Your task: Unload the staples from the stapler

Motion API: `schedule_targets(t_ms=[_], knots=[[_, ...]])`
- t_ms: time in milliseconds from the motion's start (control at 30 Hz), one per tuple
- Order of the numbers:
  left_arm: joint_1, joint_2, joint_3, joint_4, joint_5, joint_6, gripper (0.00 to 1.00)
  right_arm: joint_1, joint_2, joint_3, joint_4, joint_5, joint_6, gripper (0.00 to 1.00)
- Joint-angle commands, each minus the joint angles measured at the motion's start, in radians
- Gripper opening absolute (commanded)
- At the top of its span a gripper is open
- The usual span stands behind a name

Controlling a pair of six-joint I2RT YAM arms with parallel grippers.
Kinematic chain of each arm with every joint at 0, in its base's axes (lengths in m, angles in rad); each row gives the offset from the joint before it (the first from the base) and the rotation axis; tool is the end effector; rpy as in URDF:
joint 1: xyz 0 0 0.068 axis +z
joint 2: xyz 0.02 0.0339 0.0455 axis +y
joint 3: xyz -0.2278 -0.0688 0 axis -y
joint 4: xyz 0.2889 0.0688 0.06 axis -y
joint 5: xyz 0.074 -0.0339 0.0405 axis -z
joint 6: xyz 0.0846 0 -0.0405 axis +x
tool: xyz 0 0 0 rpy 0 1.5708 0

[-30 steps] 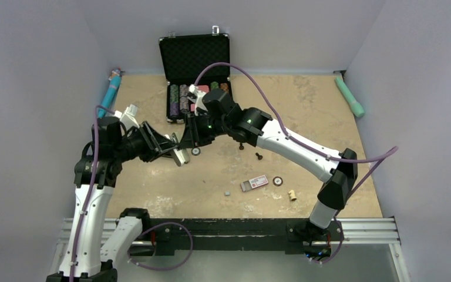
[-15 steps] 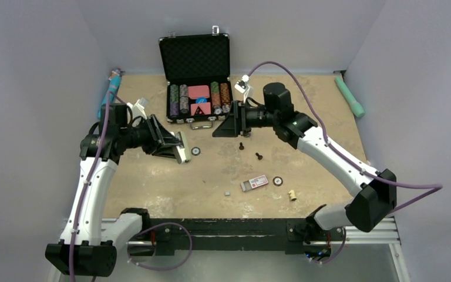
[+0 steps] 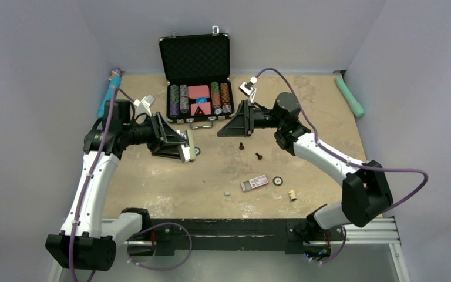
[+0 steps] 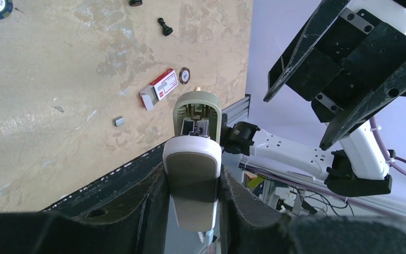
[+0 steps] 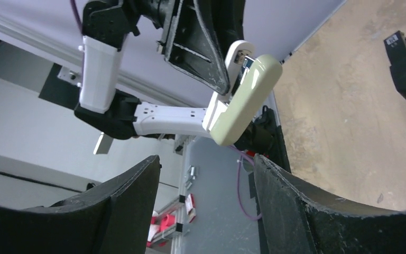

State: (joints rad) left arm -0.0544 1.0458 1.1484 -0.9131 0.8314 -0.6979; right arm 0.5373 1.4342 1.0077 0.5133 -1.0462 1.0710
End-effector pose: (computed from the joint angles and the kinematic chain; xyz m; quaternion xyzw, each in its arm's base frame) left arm 0.2735 -0.0775 0.3050 -0.1265 0.8533 -0.4735 0.1780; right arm 0.2999 0.2639 0.2844 -0.2008 0.6618 0.6941 0.1998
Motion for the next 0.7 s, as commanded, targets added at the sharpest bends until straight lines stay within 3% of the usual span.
schedule_targets(t_ms=[0, 667], knots=[[-0.006, -0.012, 0.033, 0.022, 0.028, -0.013, 0.00, 0.002, 0.025, -0.023, 0.266, -0.037, 0.157, 0.70], [-0.008, -0.043, -0.011, 0.075, -0.027, -0.064, 0.00, 0.067, 0.165, 0.136, 0.183, -0.005, 0.171, 0.68]])
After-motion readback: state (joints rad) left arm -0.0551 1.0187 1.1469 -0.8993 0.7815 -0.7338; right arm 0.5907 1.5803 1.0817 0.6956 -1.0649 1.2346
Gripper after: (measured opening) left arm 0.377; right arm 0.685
